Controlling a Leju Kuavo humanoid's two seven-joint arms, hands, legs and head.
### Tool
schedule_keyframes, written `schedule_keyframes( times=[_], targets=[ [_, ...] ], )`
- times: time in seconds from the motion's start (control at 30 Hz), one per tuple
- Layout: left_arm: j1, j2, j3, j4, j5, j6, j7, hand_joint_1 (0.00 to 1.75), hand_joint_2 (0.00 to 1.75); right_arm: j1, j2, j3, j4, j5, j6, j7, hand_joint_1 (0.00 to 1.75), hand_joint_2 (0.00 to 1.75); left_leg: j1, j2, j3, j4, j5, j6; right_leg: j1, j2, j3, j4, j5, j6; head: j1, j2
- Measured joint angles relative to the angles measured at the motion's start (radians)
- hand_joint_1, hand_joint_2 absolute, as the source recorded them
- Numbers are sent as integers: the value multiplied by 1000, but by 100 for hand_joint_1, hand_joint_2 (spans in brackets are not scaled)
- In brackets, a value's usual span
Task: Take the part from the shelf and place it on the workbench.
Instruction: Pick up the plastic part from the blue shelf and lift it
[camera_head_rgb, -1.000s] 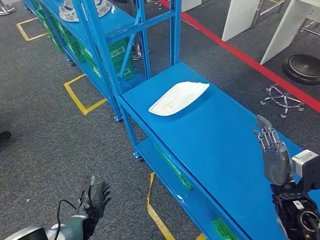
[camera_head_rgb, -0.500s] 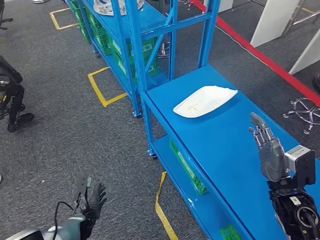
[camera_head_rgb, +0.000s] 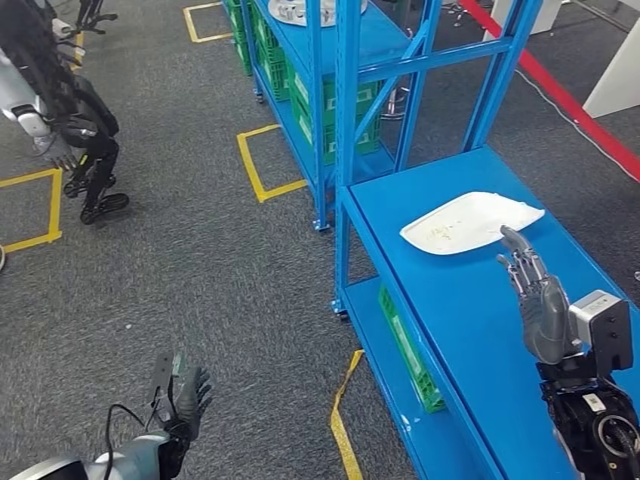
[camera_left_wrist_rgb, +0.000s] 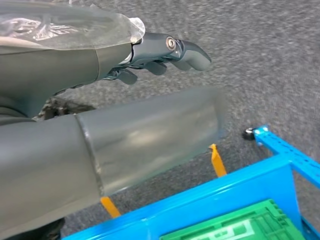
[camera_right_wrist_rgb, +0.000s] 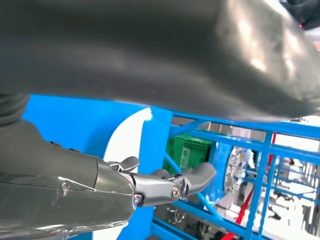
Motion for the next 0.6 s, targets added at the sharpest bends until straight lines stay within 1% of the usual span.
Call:
schedule_keyframes(
  times=[0.03, 0.07, 0.1, 0.13, 0.17, 0.2, 0.23, 0.27, 0.3, 0.33, 0.37, 0.4, 0.43, 0.5, 0.53, 0.57, 0.6],
  targets=[
    [2, 1, 0, 0, 1, 0, 0, 0, 0, -2, 0, 1, 0, 1, 1, 1, 0, 0, -1, 11, -4, 7, -6, -6, -2, -12, 3, -6, 3, -4, -2, 0],
    [3, 2, 0, 0, 2, -1, 0, 0, 0, -5, 0, 1, -1, 2, 2, 1, 0, 0, -3, 34, -16, 31, -21, -11, -4, -25, 7, -12, 6, -9, -5, 0],
    [2, 3, 0, 0, 3, -1, -1, 0, 0, -7, 0, 2, -1, 3, 3, 2, 0, 0, -5, 64, -38, 77, -47, -15, -6, -39, 10, -17, 8, -13, -9, 0],
    [0, 3, 0, 0, 4, -1, -1, 0, 0, -8, 0, 2, -1, 4, 3, 3, 0, 0, -5, 94, -71, 143, -80, -19, -4, -53, 10, -18, 8, -15, -12, 0],
    [0, 4, 0, 0, 4, -1, -1, 0, 0, -8, 0, 2, -1, 5, 3, 5, 0, 0, -3, 109, -109, 216, -109, -23, -3, -67, 10, -18, 7, -16, -15, 0],
    [2, 4, 1, 0, 5, -1, -1, 0, 0, -8, 0, 3, -1, 6, 3, 6, 0, 0, 0, 117, -139, 273, -126, -27, -2, -80, 10, -18, 7, -16, -16, 0],
    [4, 4, 1, 0, 5, -1, -1, 0, 0, -8, -1, 4, -1, 7, 3, 9, 0, 0, 3, 121, -153, 298, -126, -31, -3, -93, 10, -18, 6, -16, -17, 0],
    [6, 4, 1, 0, 5, -1, -1, 0, 0, -8, -1, 5, -1, 9, 3, 11, 0, 0, 6, 125, -145, 280, -107, -33, -3, -105, 11, -18, 4, -15, -19, 0],
    [7, 6, 1, 0, 5, -1, -1, 0, 0, -8, -1, 6, -1, 10, 3, 14, 0, 0, 8, 132, -116, 224, -75, -33, -4, -116, 12, -18, 3, -13, -20, 0],
    [7, 7, 2, 0, 5, -1, -1, 0, 0, -8, -1, 7, -1, 12, 4, 16, 0, 0, 8, 150, -74, 146, -41, -33, -4, -126, 15, -17, 0, -9, -22, 0],
    [6, 8, 2, 0, 5, -1, -1, 0, 0, -9, -1, 7, -1, 14, 3, 18, 0, 0, 6, 166, -37, 75, -16, -30, -2, -136, 16, -16, -4, -4, -26, 0],
    [5, 10, 2, 0, 5, -2, -1, 0, 0, -10, -1, 7, -1, 16, 3, 21, 0, 0, 4, 177, -12, 26, -2, -25, 0, -145, 18, -15, -7, 1, -26, 0],
    [5, 10, 2, 0, 5, -2, -1, 0, 0, -12, -2, 7, -1, 19, 2, 24, 0, 0, 1, 182, 0, 1, 1, -18, 3, -153, 20, -14, -11, 7, -25, 0],
    [7, 11, 2, 0, 5, -2, -2, 0, 0, -15, -4, 8, -1, 24, 2, 31, 0, 0, -2, 163, 1, -1, -1, -3, 3, -167, 26, -14, -17, 18, -18, 0],
    [9, 12, 2, 0, 5, -3, -2, 0, 0, -16, -5, 8, -1, 27, 2, 35, 0, 0, -1, 155, 3, -2, -2, 3, 1, -162, 27, -9, -24, 24, -16, 0],
    [9, 12, 2, 0, 6, -3, -2, 0, 0, -16, -6, 9, -1, 29, 1, 40, 0, 0, 1, 148, 6, -3, -1, 9, -2, -146, 20, 11, -40, 29, -14, 0],
    [9, 13, 2, 0, 6, -4, -2, 0, 0, -18, -10, 10, -1, 33, -1, 47, 0, 0, 2, 143, 9, -5, -1, 15, -4, -123, 1, 55, -66, 33, -10, 0]
  ],
)
